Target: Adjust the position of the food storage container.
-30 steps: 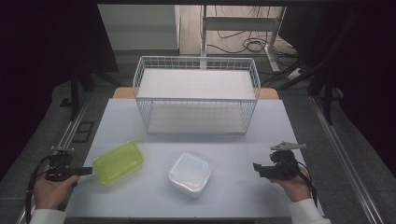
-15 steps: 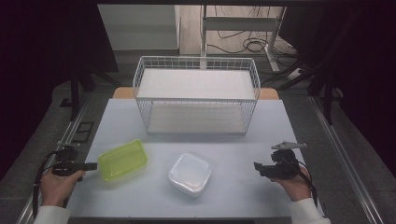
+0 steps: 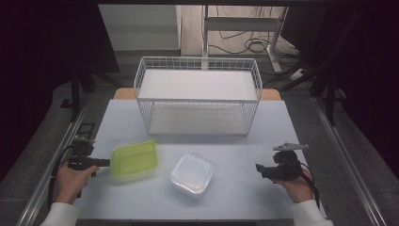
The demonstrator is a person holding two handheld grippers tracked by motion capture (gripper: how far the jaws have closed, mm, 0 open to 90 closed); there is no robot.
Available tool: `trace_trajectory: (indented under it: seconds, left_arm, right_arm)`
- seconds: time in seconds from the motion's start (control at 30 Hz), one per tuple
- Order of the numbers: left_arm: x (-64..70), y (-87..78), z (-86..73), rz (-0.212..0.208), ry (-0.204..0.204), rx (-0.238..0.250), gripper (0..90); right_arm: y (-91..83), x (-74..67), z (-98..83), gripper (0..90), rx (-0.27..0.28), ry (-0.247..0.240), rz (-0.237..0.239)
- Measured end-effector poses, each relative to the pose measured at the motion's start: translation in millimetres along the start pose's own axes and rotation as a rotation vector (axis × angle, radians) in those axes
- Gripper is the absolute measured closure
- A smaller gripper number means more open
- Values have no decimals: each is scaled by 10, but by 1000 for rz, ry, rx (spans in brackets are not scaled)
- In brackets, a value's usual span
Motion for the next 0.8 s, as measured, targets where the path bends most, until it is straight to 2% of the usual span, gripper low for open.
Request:
trace_trajectory:
  seconds: [0.13, 0.47, 0.63, 0.8]
  left_arm:
    - [107, 29, -4, -16, 18, -10, 893]
    - [249, 80, 7, -26, 41, -20, 891]
    - [367, 141, 77, -32, 56, -15, 891]
    - [422, 171, 120, -37, 62, -18, 891]
  right_arm:
    - [-8, -2, -2, 214, 1, 0, 0]
    - [-1, -25, 9, 213, -1, -4, 4]
    - [2, -44, 13, 213, -3, -9, 6]
    - [6, -38, 5, 213, -4, -7, 6]
Point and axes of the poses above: each handheld gripper's, and its own axes: y roughly forward along the jaws, z roughly out of its top, x roughly to its right, the point moved 5 cm from there along y, roughly forward along the jaws, and after that the axes turned 7 degrees about -x, right-handed, at the moved point
